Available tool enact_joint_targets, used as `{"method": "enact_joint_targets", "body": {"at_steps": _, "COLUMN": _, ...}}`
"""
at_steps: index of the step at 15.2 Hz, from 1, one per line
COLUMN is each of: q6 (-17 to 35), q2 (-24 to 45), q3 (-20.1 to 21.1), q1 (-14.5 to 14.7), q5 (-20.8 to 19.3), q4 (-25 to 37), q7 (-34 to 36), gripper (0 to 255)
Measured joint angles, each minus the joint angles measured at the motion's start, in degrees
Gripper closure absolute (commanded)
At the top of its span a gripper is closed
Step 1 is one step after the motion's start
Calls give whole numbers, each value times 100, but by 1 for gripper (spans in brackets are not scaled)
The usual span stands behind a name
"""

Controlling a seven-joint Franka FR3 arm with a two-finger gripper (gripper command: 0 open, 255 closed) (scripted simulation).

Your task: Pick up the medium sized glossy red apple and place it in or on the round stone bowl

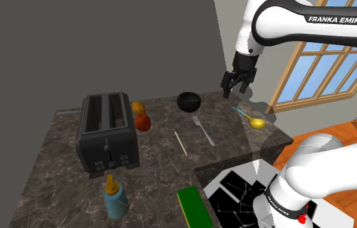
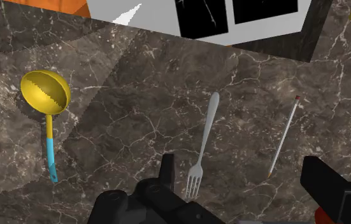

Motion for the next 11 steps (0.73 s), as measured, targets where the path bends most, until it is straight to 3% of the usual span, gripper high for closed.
{"method": "enact_joint_targets", "body": {"at_steps": 4, "q6": 293, "q2": 362, "q3": 67, "q1": 70, "q5": 76, "q4": 58, "q7": 41, "gripper": 0}}
{"method": "enact_joint_targets", "body": {"at_steps": 11, "q6": 1252, "q2": 1692, "q3": 394, "q1": 330, "q5": 337, "q4": 416, "q7": 278, "gripper": 0}}
